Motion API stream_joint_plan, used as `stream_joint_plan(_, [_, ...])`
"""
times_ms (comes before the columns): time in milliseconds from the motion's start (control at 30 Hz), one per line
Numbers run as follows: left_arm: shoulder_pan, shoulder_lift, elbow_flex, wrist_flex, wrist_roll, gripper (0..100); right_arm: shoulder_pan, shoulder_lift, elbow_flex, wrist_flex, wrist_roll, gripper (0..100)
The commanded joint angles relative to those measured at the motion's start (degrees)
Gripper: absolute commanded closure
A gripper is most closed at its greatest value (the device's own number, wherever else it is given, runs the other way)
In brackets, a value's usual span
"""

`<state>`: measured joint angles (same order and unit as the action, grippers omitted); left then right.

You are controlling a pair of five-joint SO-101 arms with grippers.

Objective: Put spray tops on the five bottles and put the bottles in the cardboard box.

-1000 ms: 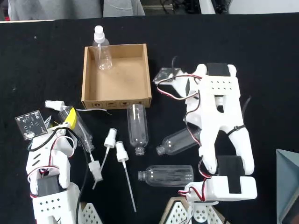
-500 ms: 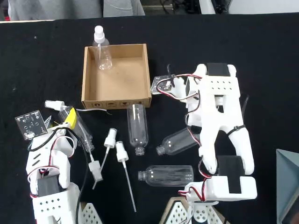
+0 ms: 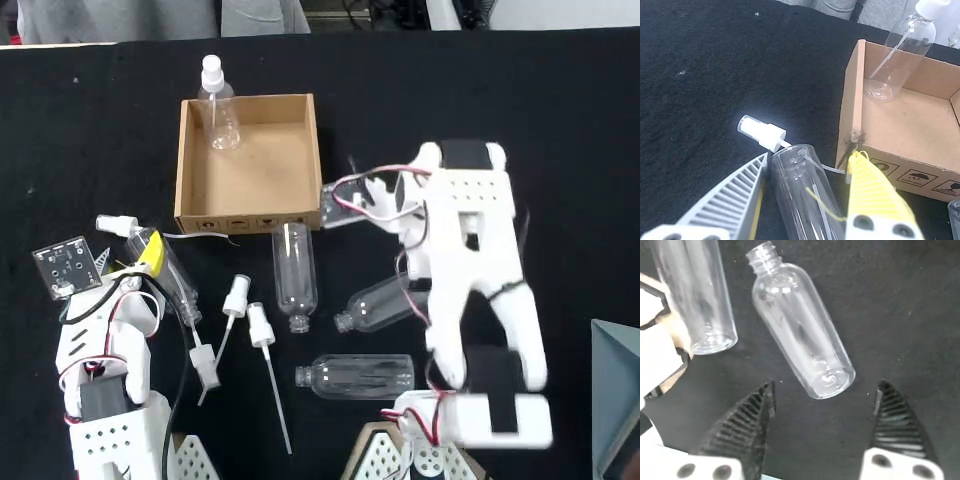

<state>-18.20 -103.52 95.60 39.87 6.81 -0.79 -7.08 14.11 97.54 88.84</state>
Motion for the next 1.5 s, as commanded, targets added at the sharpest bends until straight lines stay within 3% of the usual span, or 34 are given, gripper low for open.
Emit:
stream_joint_plan(0, [-0.5, -0.6, -0.3, -1.3, -0.4, 77, -3.8, -8.2, 4.1, -0.6, 1.4, 73.3])
stream_joint_plan(267, [-0.5, -0.6, -0.3, -1.3, -0.4, 77, -8.6, -14.4, 18.2, -11.7, 1.5, 73.3])
stream_joint_plan(533, [-0.5, -0.6, -0.3, -1.3, -0.4, 77, -11.6, -14.5, 23.3, -16.5, 1.5, 73.3])
stream_joint_plan(1333, [-0.3, -0.6, -0.3, -1.3, -0.5, 77, -11.6, -14.5, 39.3, -35.6, 1.8, 73.4])
stream_joint_plan(1467, [-0.2, -0.6, -0.3, -1.3, -0.5, 77, -11.5, -14.5, 39.6, -36.1, 1.8, 81.6])
